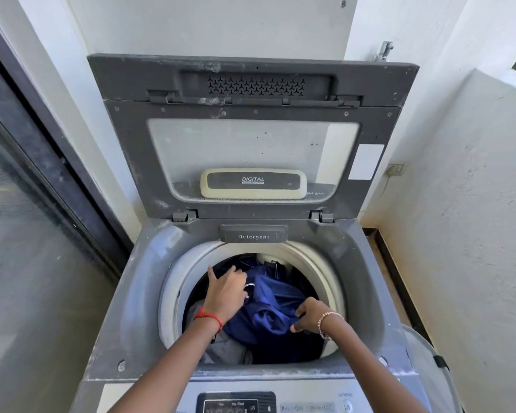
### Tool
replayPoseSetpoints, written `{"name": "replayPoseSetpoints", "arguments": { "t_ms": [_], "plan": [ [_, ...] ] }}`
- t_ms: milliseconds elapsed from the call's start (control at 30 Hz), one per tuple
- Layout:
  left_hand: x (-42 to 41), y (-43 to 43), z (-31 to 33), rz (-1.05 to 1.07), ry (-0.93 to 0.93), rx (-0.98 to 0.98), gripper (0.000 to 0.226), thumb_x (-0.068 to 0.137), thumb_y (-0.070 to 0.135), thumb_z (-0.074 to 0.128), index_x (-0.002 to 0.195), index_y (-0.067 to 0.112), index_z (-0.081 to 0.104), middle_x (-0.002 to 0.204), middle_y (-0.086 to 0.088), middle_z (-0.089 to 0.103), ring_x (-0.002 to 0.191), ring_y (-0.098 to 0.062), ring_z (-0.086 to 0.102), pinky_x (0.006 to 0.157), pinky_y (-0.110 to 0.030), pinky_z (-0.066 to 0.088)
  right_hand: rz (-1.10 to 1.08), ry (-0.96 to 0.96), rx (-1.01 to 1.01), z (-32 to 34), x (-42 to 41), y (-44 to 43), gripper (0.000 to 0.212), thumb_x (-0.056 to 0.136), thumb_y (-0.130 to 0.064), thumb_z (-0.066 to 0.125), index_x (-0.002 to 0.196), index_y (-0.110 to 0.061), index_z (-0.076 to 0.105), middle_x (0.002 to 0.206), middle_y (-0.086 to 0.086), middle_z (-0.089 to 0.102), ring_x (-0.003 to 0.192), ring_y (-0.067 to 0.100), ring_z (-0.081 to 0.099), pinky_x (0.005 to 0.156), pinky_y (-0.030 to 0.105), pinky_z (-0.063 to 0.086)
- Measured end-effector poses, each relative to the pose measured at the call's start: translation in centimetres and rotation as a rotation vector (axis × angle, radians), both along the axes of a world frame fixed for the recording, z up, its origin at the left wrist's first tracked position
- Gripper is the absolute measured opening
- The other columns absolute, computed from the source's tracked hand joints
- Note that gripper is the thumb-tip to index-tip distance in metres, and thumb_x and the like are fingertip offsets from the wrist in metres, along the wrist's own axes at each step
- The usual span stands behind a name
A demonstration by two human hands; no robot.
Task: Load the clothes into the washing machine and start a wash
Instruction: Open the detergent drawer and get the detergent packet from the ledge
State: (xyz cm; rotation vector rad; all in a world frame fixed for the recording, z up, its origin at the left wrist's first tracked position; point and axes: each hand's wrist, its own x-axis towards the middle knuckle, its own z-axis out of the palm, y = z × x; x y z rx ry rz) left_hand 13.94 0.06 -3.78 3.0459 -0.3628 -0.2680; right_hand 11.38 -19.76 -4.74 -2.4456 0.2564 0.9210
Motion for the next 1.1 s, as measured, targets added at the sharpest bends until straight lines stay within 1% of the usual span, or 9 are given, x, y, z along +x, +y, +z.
{"name": "replayPoseSetpoints", "arguments": {
  "t_ms": [100, 167, 233, 300, 400, 500, 600, 800, 1100],
  "plan": [
    [0.7, 0.3, -0.4, 0.137, -0.06, -0.241, 0.028, 0.093, 0.025, 0.048, 0.079, 0.008, 0.065, 0.092, -0.005, 0.07, 0.09, -0.025, 0.065, 0.085, -0.04, 0.049, -0.061, -0.003, 0.093, -0.5, 0.4, 0.0, 0.034, 0.08, -0.023, 0.07, 0.108, -0.007, 0.059, 0.088, 0.005, 0.059, 0.079, 0.018, 0.058, 0.067, 0.019, 0.042],
    [1.3, 0.4, -0.3, 0.286, 0.006, -0.447, 0.04, 0.094, 0.033, 0.048, 0.067, 0.009, 0.065, 0.071, -0.004, 0.07, 0.073, -0.023, 0.067, 0.072, -0.036, 0.053, -0.168, -0.052, 0.168, -1.0, 1.0, 0.3, 0.012, 0.083, -0.02, 0.066, 0.083, -0.009, 0.061, 0.067, 0.002, 0.052, 0.057, 0.012, 0.048, 0.049, 0.016, 0.039],
    [2.4, 0.2, 0.2, 0.467, 0.134, -0.777, 0.042, 0.095, 0.032, 0.049, 0.068, 0.007, 0.069, 0.063, -0.006, 0.069, 0.065, -0.022, 0.068, 0.069, -0.03, 0.055, -0.318, -0.08, 0.313, -0.9, 2.1, 0.9, 0.019, 0.087, -0.022, 0.06, 0.072, -0.011, 0.059, 0.067, 0.002, 0.054, 0.057, 0.013, 0.05, 0.045, 0.019, 0.041],
    [4.0, 0.1, 0.9, 0.666, 0.309, -1.133, 0.037, 0.095, 0.032, 0.051, 0.093, -0.001, 0.069, 0.082, -0.013, 0.07, 0.073, -0.023, 0.066, 0.066, -0.026, 0.054, -0.527, -0.057, 0.558, 0.0, 3.7, 1.9, 0.018, 0.09, -0.025, 0.057, 0.082, -0.009, 0.058, 0.074, 0.006, 0.058, 0.062, 0.015, 0.056, 0.049, 0.028, 0.05],
    [6.7, 0.3, 1.3, 0.895, 0.534, -1.492, 0.046, 0.091, 0.039, 0.056, 0.122, 0.005, 0.054, 0.115, -0.014, 0.058, 0.102, -0.026, 0.058, 0.083, -0.045, 0.05, -0.829, -0.064, 0.885, 1.5, 7.1, 2.8, 0.026, 0.091, -0.024, 0.056, 0.102, -0.001, 0.054, 0.087, 0.016, 0.06, 0.084, 0.028, 0.062, 0.052, 0.038, 0.057],
    [8.8, 0.6, 0.9, 1.029, 0.609, -1.711, 0.068, 0.085, 0.045, 0.06, 0.138, 0.008, 0.037, 0.138, -0.018, 0.039, 0.124, -0.035, 0.045, 0.09, -0.056, 0.046, -1.052, -0.081, 1.09, 2.3, 9.9, 3.5, 0.024, 0.088, -0.019, 0.061, 0.095, 0.003, 0.052, 0.097, 0.023, 0.056, 0.103, 0.036, 0.057, 0.064, 0.05, 0.058],
    [10.0, 0.2, 0.0, 1.132, 0.552, -1.857, 0.075, 0.082, 0.043, 0.065, 0.141, 0.01, 0.031, 0.144, -0.02, 0.031, 0.126, -0.039, 0.043, 0.085, -0.056, 0.048, -1.204, -0.074, 1.15, 2.3, 11.7, 4.0, 0.035, 0.084, -0.015, 0.065, 0.107, 0.003, 0.046, 0.112, 0.028, 0.046, 0.111, 0.04, 0.051, 0.077, 0.057, 0.05],
    [11.2, -1.0, -1.3, 1.226, 0.375, -1.906, 0.066, 0.086, 0.038, 0.063, 0.136, 0.005, 0.037, 0.135, -0.021, 0.041, 0.111, -0.033, 0.054, 0.077, -0.045, 0.051, -1.245, -0.04, 1.169, 1.4, 13.2, 4.3, 0.061, 0.083, -0.016, 0.065, 0.132, 0.003, 0.032, 0.119, 0.027, 0.038, 0.12, 0.043, 0.046, 0.07, 0.055, 0.047],
    [11.5, -1.8, -2.9, 1.228, 0.246, -1.909, 0.049, 0.089, 0.042, 0.057, 0.122, 0.007, 0.045, 0.123, -0.016, 0.046, 0.087, -0.028, 0.059, 0.064, -0.036, 0.053, -1.287, -0.067, 1.199, 0.8, 14.3, 4.6, 0.056, 0.081, -0.005, 0.065, 0.126, 0.012, 0.035, 0.131, 0.037, 0.038, 0.117, 0.05, 0.046, 0.086, 0.053, 0.049]
  ]
}}
